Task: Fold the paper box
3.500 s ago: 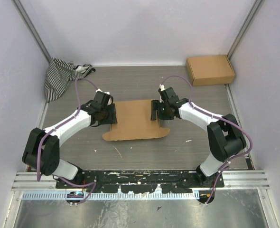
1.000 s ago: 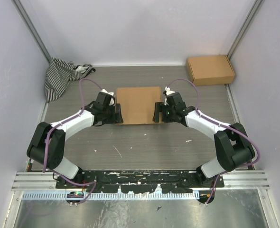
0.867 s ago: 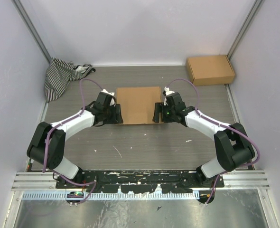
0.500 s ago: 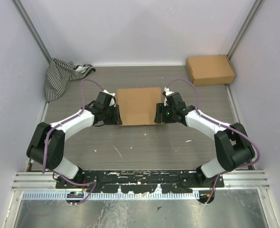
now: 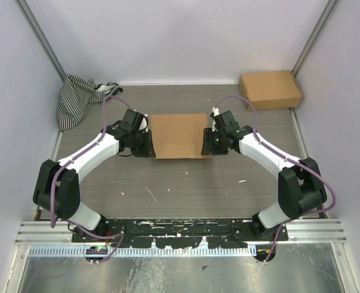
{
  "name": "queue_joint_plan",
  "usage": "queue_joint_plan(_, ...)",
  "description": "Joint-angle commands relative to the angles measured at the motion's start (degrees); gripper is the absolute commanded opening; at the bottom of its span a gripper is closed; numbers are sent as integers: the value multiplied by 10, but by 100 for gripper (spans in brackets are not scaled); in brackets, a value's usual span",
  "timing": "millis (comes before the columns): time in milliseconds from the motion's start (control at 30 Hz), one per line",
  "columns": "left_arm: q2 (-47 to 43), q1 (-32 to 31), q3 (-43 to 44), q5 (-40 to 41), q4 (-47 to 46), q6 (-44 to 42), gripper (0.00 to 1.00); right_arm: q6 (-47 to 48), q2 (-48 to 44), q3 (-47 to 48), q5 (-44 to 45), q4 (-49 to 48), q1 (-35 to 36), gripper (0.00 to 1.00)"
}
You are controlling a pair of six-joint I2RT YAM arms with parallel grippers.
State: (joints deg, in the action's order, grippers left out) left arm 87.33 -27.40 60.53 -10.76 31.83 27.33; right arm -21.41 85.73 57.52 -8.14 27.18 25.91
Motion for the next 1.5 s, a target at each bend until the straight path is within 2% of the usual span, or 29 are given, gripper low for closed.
queue_joint_plan(0, -5, -5, 35, -42, 34, 4, 35, -16, 12, 72, -53, 32, 7, 52)
queue_joint_plan(400, 2, -2, 33, -44, 50, 1, 37, -2, 43, 99, -120, 85, -16, 53)
queue_joint_plan(767, 5, 18, 32, -98, 67, -6, 45, 7, 51, 95, -144, 102, -33, 56)
queue_joint_plan(1067, 4, 30, 21, -157, 46, 10, 44, 0, 46, 93, -193, 98, -48, 54)
queue_joint_plan(1467, 26, 30, 15, -127, 58, -8, 43, 8, 56, 84, -131, 93, -50, 53)
